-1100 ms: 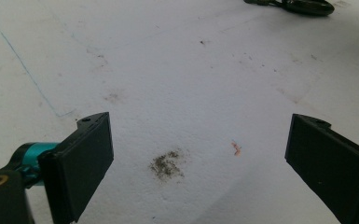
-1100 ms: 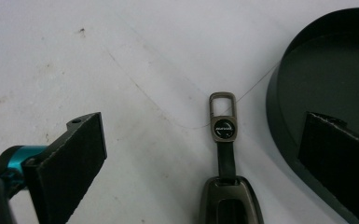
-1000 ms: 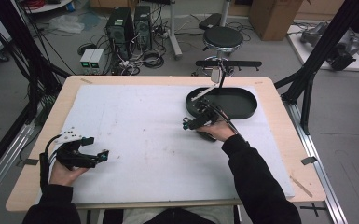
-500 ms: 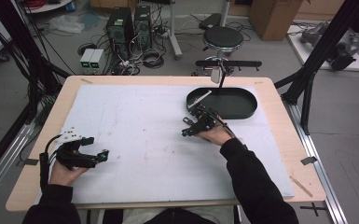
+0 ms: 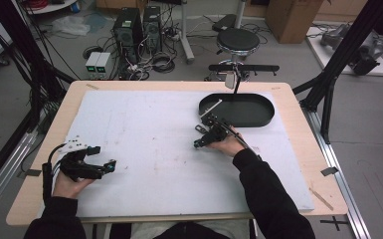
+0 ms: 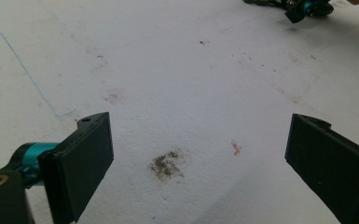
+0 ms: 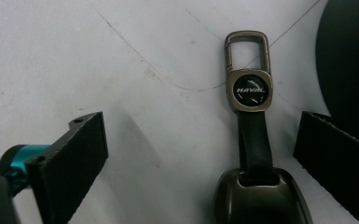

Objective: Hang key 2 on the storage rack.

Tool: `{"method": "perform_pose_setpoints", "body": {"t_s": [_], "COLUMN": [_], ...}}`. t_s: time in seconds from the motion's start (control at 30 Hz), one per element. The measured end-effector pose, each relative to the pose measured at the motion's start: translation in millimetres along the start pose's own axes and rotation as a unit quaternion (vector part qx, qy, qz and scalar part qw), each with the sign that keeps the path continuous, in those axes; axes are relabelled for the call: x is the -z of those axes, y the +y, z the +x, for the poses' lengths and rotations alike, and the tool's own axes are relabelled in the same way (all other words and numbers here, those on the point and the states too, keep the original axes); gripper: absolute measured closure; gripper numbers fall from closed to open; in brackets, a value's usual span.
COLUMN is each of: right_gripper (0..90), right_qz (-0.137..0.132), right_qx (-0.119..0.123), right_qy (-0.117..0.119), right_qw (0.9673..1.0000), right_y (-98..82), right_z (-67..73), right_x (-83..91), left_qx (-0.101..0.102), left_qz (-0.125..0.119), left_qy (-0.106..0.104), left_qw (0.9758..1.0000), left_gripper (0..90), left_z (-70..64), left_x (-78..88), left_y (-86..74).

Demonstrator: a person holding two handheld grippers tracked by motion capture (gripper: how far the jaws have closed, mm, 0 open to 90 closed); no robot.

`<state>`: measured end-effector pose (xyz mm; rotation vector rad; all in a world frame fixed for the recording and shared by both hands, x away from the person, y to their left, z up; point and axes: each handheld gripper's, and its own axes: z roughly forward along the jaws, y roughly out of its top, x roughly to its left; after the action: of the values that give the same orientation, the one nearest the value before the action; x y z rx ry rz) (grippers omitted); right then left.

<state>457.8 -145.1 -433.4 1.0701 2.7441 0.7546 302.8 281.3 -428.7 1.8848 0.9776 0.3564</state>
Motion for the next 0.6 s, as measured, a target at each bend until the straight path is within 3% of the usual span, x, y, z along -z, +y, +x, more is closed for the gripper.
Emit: {"method": "perform_pose_setpoints", "body": {"t_s": [0.07,0.27,0.6], "right_gripper": [6.4,30.5,66.0], "right_qz": [-0.003,-0.004,-0.013], "right_qx": [-0.004,-0.001,-0.005], "right_qy": [0.001,-0.033,-0.036], "right_qw": [1.0000,0.9995,0.9992], "right_y": [0.0,-0.7,-1.0], "right_z": [-1.6,-2.7,-5.9], "right_x": [1.2,6.8,11.2], "left_qx": [0.000,0.000,-0.001], "left_qz": [-0.001,0.000,0.001], "left_qy": [0.001,0.000,0.001], "left_qw": [1.0000,1.0000,1.0000], "left_gripper": [8.1,8.1,8.1], "left_z": [-0.1,0.0,-0.3], "left_x": [0.0,0.0,-0.1], "left_y": [0.0,0.0,0.1]}}
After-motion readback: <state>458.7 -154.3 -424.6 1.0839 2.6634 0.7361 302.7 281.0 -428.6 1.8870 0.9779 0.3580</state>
